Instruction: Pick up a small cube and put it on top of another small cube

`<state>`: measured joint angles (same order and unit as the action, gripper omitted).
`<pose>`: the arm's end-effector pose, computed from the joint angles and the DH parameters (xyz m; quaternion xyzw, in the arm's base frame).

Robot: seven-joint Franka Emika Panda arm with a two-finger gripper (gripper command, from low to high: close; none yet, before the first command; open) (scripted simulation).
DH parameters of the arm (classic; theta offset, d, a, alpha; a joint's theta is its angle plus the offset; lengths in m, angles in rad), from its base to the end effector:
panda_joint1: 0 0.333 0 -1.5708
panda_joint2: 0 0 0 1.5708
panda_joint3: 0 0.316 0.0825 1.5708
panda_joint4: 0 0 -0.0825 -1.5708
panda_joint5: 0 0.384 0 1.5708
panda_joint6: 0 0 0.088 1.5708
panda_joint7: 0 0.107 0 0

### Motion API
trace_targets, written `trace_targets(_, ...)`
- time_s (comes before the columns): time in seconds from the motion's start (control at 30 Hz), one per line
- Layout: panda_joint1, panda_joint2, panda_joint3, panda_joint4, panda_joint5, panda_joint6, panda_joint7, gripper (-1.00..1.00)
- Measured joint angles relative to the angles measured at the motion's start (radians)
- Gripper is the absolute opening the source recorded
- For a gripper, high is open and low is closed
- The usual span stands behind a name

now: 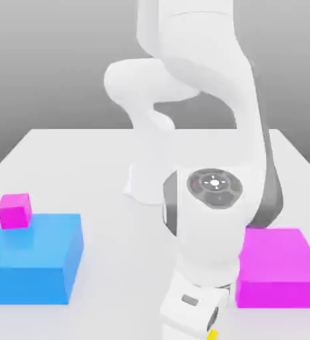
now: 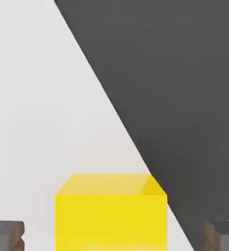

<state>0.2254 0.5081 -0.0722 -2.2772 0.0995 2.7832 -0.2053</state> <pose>0.5198 0.0734 0.1314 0.9906 0.1368 0.0003 0.0001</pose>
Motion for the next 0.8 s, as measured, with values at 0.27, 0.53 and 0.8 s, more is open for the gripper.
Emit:
trace_targets(0.27, 0.010, -0.086, -0.013, -0.019, -0.017, -0.069, 0.012, -1.00)
trace_targets(0.53, 0.219, -0.234, 0.115, -0.067, -0.099, -0.172, 0.123, -1.00)
trace_targets(0.8, 0.388, -0.139, 0.183, -0.063, -0.194, -0.079, 0.228, 1.00)
